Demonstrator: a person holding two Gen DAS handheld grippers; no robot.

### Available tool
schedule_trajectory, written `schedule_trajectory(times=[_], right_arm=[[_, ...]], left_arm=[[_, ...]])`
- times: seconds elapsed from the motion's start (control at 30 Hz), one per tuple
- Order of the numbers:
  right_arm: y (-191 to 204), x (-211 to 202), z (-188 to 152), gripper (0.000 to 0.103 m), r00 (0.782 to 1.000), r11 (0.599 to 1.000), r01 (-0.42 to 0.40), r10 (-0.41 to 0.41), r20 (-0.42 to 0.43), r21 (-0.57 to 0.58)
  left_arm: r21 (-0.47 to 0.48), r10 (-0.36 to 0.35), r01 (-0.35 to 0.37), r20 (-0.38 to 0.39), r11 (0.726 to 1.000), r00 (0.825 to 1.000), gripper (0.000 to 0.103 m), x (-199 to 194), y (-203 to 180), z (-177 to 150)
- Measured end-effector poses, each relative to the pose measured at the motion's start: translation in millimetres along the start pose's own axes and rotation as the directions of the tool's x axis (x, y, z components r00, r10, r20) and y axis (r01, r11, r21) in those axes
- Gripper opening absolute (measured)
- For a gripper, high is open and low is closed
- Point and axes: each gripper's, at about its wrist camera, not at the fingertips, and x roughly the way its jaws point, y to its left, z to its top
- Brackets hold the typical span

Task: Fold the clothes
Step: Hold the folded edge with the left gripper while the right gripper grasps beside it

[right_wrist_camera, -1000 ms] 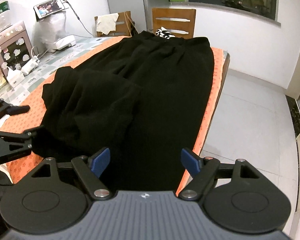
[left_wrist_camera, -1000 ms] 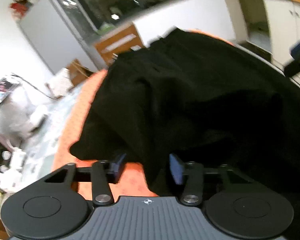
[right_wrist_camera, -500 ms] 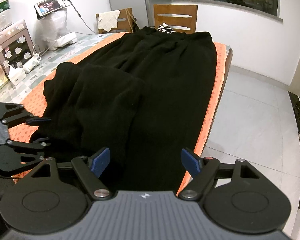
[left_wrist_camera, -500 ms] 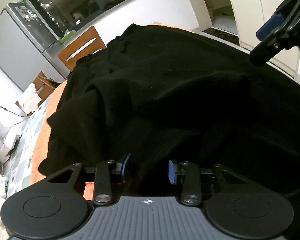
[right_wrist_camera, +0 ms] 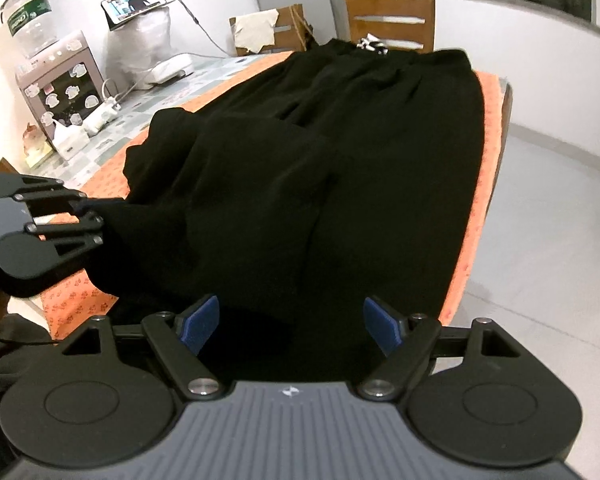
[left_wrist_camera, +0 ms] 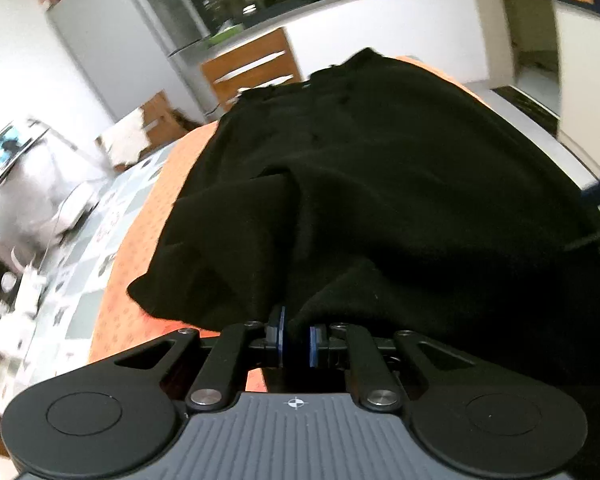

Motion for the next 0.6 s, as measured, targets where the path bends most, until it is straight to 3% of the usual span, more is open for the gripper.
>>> schedule_trajectory(times=[0.6], right_arm=[[-17.8, 25.6, 22.1, 0.084, 0.997, 0.998, -0.064, 0.064, 0.034, 0.021]], left_arm=[[0.007, 0.057, -0.057, 0.009, 0.998, 0.998, 0.014, 0.0, 19.0, 28.4]])
